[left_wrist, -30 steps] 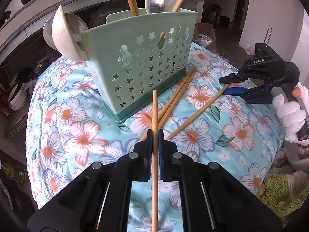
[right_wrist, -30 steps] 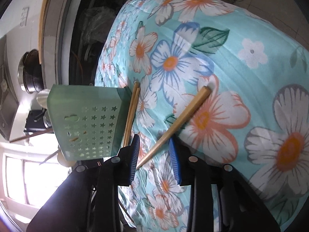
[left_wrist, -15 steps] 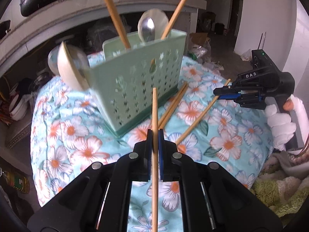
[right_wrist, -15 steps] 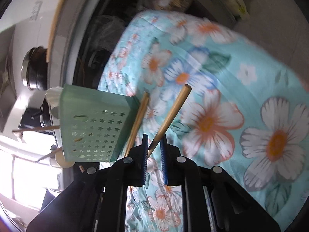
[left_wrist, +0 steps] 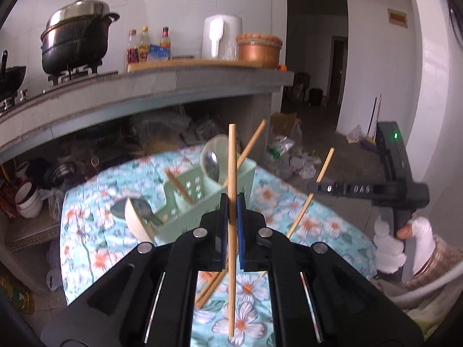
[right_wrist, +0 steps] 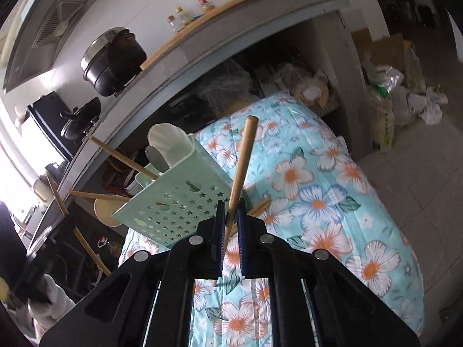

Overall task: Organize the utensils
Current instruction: 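Lift the held chopsticks with both tools and carry them above the green holder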

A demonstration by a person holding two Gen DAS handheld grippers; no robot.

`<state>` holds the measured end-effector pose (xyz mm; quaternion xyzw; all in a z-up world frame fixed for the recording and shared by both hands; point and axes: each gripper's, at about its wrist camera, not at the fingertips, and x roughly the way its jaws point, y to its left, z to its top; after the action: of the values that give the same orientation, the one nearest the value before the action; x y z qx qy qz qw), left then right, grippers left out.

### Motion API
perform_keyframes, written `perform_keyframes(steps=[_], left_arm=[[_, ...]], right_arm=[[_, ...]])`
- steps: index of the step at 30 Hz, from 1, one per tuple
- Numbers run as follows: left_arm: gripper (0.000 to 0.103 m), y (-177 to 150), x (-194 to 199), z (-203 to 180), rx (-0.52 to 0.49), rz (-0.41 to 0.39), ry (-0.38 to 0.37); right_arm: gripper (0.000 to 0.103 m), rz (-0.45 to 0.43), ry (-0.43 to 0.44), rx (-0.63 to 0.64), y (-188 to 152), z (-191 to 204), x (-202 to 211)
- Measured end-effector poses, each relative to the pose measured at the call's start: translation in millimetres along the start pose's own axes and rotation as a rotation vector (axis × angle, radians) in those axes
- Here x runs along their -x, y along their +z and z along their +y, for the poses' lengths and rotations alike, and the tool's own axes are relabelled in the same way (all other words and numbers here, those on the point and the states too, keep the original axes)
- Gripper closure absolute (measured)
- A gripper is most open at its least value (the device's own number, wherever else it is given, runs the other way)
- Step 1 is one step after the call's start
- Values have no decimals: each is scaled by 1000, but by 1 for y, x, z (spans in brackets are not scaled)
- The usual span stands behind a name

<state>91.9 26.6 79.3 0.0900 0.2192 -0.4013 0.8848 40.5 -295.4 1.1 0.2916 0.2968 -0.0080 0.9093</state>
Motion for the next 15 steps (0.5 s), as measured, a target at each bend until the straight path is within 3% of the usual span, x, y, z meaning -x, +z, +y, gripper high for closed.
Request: perform_keyframes(steps=[7, 15], left_arm=[[98, 39, 22, 3, 17, -124, -70], [98, 96, 43, 13, 2, -304, -35]], right_arm=[[97, -40, 12, 63, 6, 13, 16], [97, -62, 39, 98, 16, 22, 24]])
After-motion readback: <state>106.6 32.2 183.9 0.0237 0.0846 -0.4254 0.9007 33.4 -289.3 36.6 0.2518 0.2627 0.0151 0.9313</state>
